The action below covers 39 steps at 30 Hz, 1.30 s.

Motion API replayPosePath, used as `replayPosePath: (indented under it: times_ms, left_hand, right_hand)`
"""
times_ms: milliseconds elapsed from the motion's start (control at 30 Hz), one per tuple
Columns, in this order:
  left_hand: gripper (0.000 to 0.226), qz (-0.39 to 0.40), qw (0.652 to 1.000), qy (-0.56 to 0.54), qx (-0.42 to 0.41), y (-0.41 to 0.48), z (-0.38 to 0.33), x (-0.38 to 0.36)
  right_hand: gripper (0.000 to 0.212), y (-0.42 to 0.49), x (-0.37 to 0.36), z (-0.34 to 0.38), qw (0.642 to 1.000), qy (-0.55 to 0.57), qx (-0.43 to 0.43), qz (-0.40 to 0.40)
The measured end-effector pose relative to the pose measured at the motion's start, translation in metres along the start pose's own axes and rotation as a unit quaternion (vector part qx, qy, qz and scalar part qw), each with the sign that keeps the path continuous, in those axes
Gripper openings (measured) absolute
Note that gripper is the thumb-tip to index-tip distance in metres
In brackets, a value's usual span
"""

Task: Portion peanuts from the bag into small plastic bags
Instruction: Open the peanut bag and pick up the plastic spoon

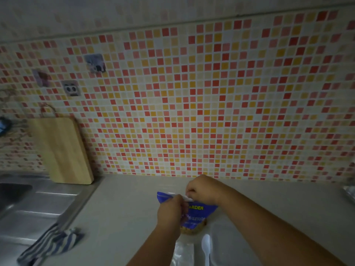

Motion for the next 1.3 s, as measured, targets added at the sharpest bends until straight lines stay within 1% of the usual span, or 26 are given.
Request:
replayPosePath:
  times_ms: [100, 167, 233, 267, 300, 367, 400, 433, 467, 567, 600, 633, 700, 733, 833, 867, 933, 967, 1000, 1033, 1067, 1100, 1133, 1167, 1233, 1300]
  left_hand:
    - [0.025, -0.013, 1.0, 0.004, -0.027, -0.001, 0.003, 0.003]
    - [0.026, -0.007, 0.999, 0.006, -0.042, -0.005, 0.006, 0.002]
    - [0.034, -0.017, 0.998, 0.02, -0.055, -0.01, 0.007, 0.002]
    - [0.039, -0.027, 0.998, 0.026, -0.056, -0.014, 0.007, 0.002]
    - [0.041, -0.032, 0.998, 0.028, -0.054, -0.016, 0.007, 0.003]
    - [0.033, -0.019, 0.999, 0.011, -0.029, -0.02, 0.009, 0.008]
    - [0.026, -0.006, 1.0, 0.011, -0.026, -0.02, 0.009, 0.012]
    - [0.021, -0.006, 0.999, 0.024, -0.045, -0.017, 0.006, 0.017]
    - [0.024, -0.022, 0.995, 0.056, -0.085, -0.011, 0.0, 0.024]
    - [0.046, -0.084, 0.968, 0.133, -0.194, 0.009, -0.021, 0.042]
    - [0.052, -0.052, 0.967, 0.145, -0.203, 0.014, -0.025, 0.04]
    - [0.052, 0.013, 0.97, 0.146, -0.194, 0.019, -0.025, 0.034]
    - [0.041, 0.156, 0.967, 0.142, -0.14, 0.018, -0.018, 0.018]
    - [0.037, 0.188, 0.962, 0.149, -0.131, 0.016, -0.017, 0.015]
    - [0.032, 0.194, 0.958, 0.152, -0.144, 0.017, -0.016, 0.019]
    - [0.031, 0.193, 0.958, 0.151, -0.146, 0.018, -0.015, 0.021]
    - [0.03, 0.196, 0.958, 0.15, -0.143, 0.019, -0.014, 0.022]
    - [0.03, 0.196, 0.958, 0.153, -0.141, 0.019, -0.013, 0.023]
    - [0.03, 0.197, 0.958, 0.153, -0.14, 0.02, -0.013, 0.023]
    - [0.03, 0.2, 0.958, 0.152, -0.14, 0.02, -0.014, 0.023]
    - [0.031, 0.203, 0.958, 0.149, -0.14, 0.02, -0.014, 0.023]
    - [0.031, 0.205, 0.958, 0.145, -0.139, 0.02, -0.014, 0.024]
    - [0.032, 0.208, 0.958, 0.141, -0.137, 0.02, -0.014, 0.024]
    - [0.032, 0.212, 0.958, 0.137, -0.136, 0.019, -0.014, 0.024]
    - [0.032, 0.217, 0.957, 0.134, -0.136, 0.017, -0.015, 0.024]
    - [0.033, 0.225, 0.955, 0.134, -0.136, 0.016, -0.015, 0.023]
  right_hand:
    - [0.022, 0.004, -0.006, 0.009, 0.995, -0.094, -0.006, -0.017]
    - [0.026, 0.015, -0.008, 0.009, 0.989, -0.138, -0.053, 0.016]
    - [0.035, 0.021, -0.006, 0.005, 0.981, -0.159, -0.101, 0.043]
    - [0.034, 0.022, -0.003, 0.003, 0.983, -0.148, -0.106, 0.024]
    - [0.029, 0.021, 0.002, 0.002, 0.987, -0.123, -0.099, -0.019]
    - [0.024, 0.01, 0.005, -0.002, 0.989, -0.033, -0.084, -0.117]
    - [0.026, 0.002, 0.003, -0.006, 0.985, 0.024, -0.087, -0.144]
    - [0.029, -0.004, -0.001, -0.012, 0.98, 0.076, -0.096, -0.156]
    - [0.032, -0.009, -0.008, -0.019, 0.976, 0.112, -0.111, -0.153]
    - [0.034, -0.02, -0.022, -0.038, 0.96, 0.169, -0.161, -0.157]
    - [0.03, -0.023, -0.026, -0.04, 0.954, 0.181, -0.171, -0.167]
    - [0.025, -0.025, -0.029, -0.039, 0.95, 0.186, -0.174, -0.183]
    - [0.024, -0.027, -0.031, -0.031, 0.946, 0.174, -0.169, -0.212]
    - [0.025, -0.026, -0.032, -0.026, 0.945, 0.175, -0.165, -0.221]
    - [0.032, -0.03, -0.029, -0.017, 0.936, 0.19, -0.17, -0.243]
    - [0.033, -0.039, -0.021, -0.014, 0.929, 0.16, -0.163, -0.291]
    - [0.023, -0.066, -0.007, -0.004, 0.897, 0.055, -0.12, -0.422]
    - [0.016, -0.079, -0.008, 0.002, 0.892, 0.027, -0.112, -0.437]
    - [0.017, -0.086, -0.017, 0.003, 0.911, 0.024, -0.124, -0.392]
    - [0.022, -0.089, -0.035, 0.004, 0.941, 0.021, -0.153, -0.302]
    - [0.027, -0.09, -0.061, 0.003, 0.967, -0.005, -0.187, -0.174]
    - [0.029, -0.092, -0.087, 0.002, 0.976, -0.042, -0.205, -0.055]
    - [0.03, -0.097, -0.11, 0.001, 0.974, -0.07, -0.215, 0.026]
    - [0.032, -0.102, -0.127, 0.003, 0.968, -0.088, -0.219, 0.081]
    - [0.033, -0.107, -0.15, 0.005, 0.962, -0.12, -0.219, 0.114]
    - [0.032, -0.108, -0.162, 0.007, 0.96, -0.138, -0.218, 0.109]
Point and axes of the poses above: each hand's wrist, its own y-axis towards the middle knuckle, its own x-axis out of the back of the hand, z = x × y, the point moved 6 cm from there along y, towards the middle knuckle, and after that the axes turned 4 degrees about -y, right-handed, at the moved point
